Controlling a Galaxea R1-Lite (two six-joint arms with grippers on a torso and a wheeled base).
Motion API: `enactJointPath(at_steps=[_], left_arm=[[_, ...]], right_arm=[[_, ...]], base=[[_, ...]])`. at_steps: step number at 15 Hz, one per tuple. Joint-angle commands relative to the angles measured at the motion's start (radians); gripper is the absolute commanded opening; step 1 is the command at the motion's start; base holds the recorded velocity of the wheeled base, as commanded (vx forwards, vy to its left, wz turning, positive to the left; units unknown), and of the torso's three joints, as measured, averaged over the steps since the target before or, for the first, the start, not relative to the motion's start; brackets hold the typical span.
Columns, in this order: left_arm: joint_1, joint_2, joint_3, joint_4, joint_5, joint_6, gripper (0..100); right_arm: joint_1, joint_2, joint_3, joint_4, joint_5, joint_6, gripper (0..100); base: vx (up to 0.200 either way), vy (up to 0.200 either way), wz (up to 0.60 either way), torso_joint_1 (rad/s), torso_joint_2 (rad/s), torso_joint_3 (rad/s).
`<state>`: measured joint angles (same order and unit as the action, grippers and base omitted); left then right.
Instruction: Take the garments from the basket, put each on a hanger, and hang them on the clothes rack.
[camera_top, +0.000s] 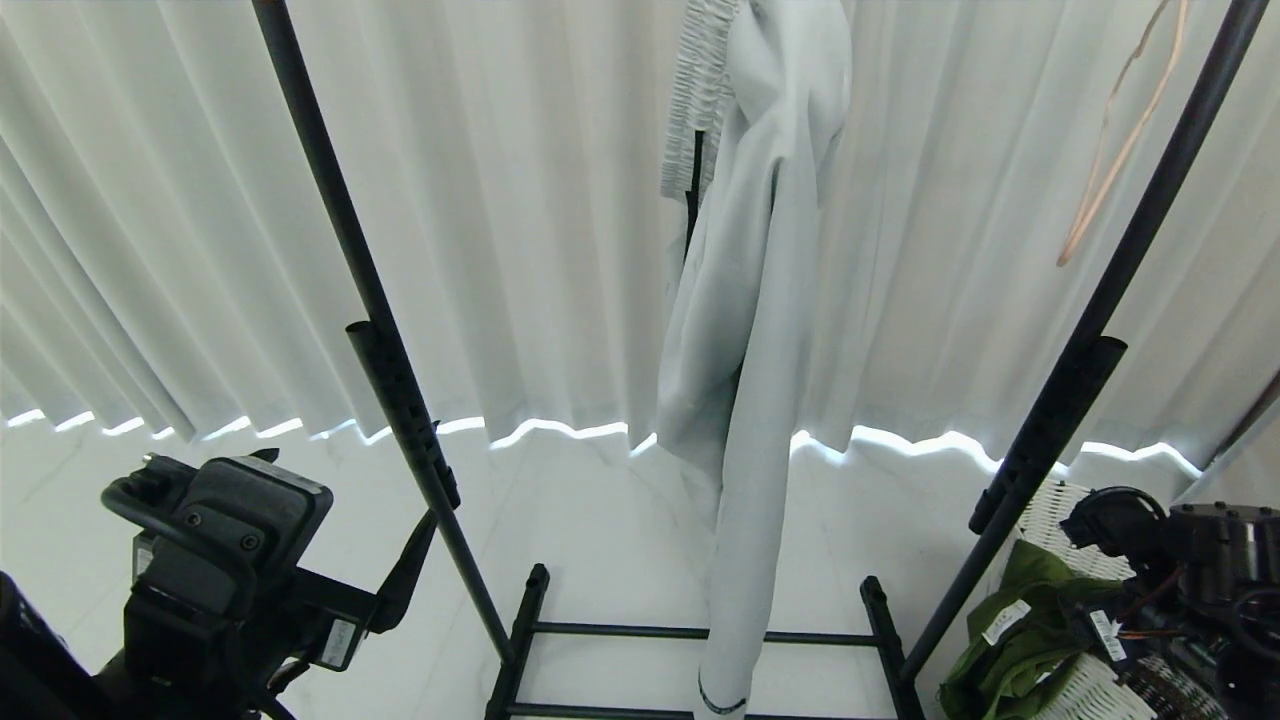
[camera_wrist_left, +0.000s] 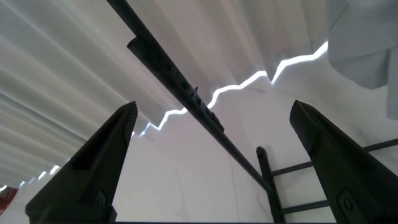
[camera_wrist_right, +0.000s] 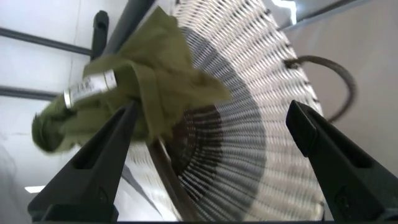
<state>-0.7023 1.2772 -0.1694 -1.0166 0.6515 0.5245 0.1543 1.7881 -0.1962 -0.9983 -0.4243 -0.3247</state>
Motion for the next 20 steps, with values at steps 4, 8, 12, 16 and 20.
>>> enactJointPath(at_steps=[4,8,12,16,20], left_arm=[[0.0,0.019,-0.004,0.0,0.0,0.0,100],[0.0,0.019,-0.002,0.0,0.0,-0.001,100],[0.0,0.022,-0.001,0.0,0.0,-0.004,100],[0.001,0.024,0.008,0.0,0.0,-0.009,100],[0.006,0.031,0.031,0.0,0.002,-0.009,100]], right_arm=[[-0.012,0.114,-0.045,-0.022,-0.002,0.007,100],[-0.012,0.119,-0.046,-0.029,-0.007,0.004,0],[0.001,0.065,-0.04,-0.037,-0.008,0.003,0],[0.05,-0.111,-0.052,-0.068,-0.004,-0.068,0],[0.171,-0.274,-0.069,-0.066,-0.002,-0.205,0]], base=[[0.0,0.0,0.0,0.0,0.0,0.0],[0.0,0.0,0.0,0.0,0.0,0.0],[0.0,0.0,0.0,0.0,0.0,0.0],[0.0,0.0,0.0,0.0,0.0,0.0],[-0.05,0.0,0.0,0.002,0.0,-0.001]])
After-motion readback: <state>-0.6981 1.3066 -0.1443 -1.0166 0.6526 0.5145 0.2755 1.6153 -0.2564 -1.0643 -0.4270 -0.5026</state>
